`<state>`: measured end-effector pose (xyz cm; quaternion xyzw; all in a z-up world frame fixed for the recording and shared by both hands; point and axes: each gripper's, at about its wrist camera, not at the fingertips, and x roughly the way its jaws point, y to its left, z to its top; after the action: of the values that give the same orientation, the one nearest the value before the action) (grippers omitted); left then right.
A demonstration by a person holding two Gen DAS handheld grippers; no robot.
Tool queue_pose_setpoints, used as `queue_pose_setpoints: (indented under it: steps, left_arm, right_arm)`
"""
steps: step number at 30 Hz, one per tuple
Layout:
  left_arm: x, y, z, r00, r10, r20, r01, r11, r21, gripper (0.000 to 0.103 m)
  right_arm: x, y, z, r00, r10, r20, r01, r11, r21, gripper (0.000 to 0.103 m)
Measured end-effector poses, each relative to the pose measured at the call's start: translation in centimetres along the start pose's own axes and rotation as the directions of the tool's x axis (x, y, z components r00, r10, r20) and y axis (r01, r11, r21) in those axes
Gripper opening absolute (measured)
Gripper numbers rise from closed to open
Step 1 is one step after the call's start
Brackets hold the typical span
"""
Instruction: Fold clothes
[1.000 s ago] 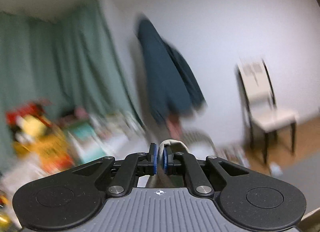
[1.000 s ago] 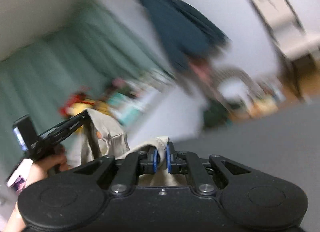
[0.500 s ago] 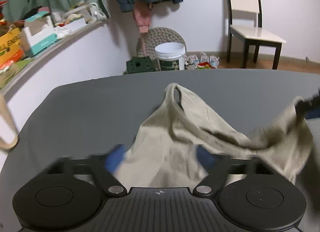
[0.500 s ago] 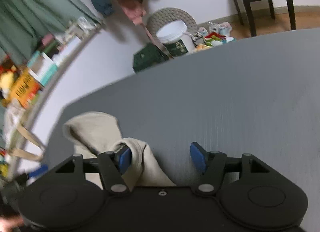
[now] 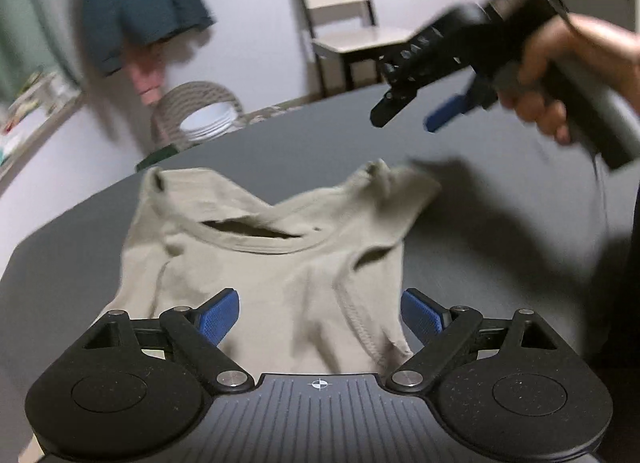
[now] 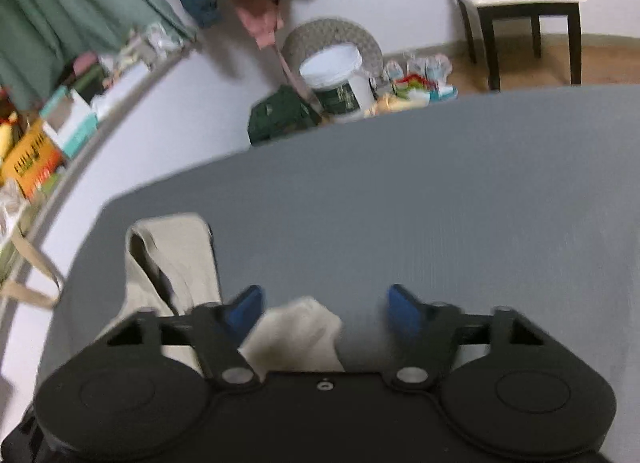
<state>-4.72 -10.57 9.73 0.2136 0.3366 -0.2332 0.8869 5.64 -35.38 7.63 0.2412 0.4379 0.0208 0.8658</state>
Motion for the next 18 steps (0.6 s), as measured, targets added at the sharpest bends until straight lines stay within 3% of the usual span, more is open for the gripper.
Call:
queue_pose_setpoints:
  steps: [2, 3, 4, 6, 8, 10, 13, 16, 18]
  left_arm:
    - [1.0, -0.2, 0.0, 1.0, -0.008, 0.003, 0.008, 1.0, 0.012, 0.085]
    - [1.4, -0.2, 0.1, 1.0, -0.009, 0.006, 0.009, 1.0, 0.011, 0.071]
    - [1.7, -0.1, 0.1, 1.0, -0.007, 0.002, 0.007, 1.0, 0.006, 0.064]
    - [2.8, 0.5, 0.2, 1.0, -0.014, -0.027, 0.013, 1.0, -0.027, 0.037]
    - [4.1, 2.0, 0.1, 0.998, -0.012, -0.068, 0.004, 0.993, -0.12, 0.026]
    - [4.5, 4.3, -0.2, 0.995, -0.004, -0.099, -0.021, 0.969, -0.247, 0.024]
    - [4.8, 7.9, -1.2, 0.991, -0.017, -0.134, -0.044, 0.899, -0.436, 0.017]
    - [5.1, 10.2, -2.4, 0.986, -0.037, -0.163, -0.057, 0.843, -0.535, 0.015]
    - [5.1, 10.7, -2.9, 0.985, -0.049, -0.168, -0.055, 0.824, -0.564, 0.015]
  right_arm:
    - [0.8, -0.5, -0.2, 0.999, 0.001, -0.047, 0.0, 1.0, 0.007, 0.046]
    - [1.0, -0.4, -0.3, 0.998, -0.003, -0.056, 0.004, 1.0, 0.009, 0.046]
    - [1.2, -0.3, -0.3, 0.998, -0.007, -0.064, 0.008, 1.0, 0.01, 0.046]
    - [0.9, -0.1, -0.5, 0.997, -0.001, -0.078, 0.002, 1.0, 0.017, 0.046]
    - [1.4, -0.4, -0.5, 0.996, 0.036, -0.085, -0.032, 0.998, 0.055, 0.046]
    - [1.6, -0.8, -0.3, 0.994, 0.068, -0.082, -0.06, 0.993, 0.1, 0.044]
    - [1.7, -1.2, -0.3, 0.991, 0.104, -0.082, -0.091, 0.985, 0.15, 0.037]
    - [2.3, -1.5, -0.6, 0.982, 0.16, -0.102, -0.139, 0.971, 0.193, 0.03]
    - [2.6, -1.5, -0.8, 0.97, 0.213, -0.115, -0.184, 0.957, 0.224, 0.03]
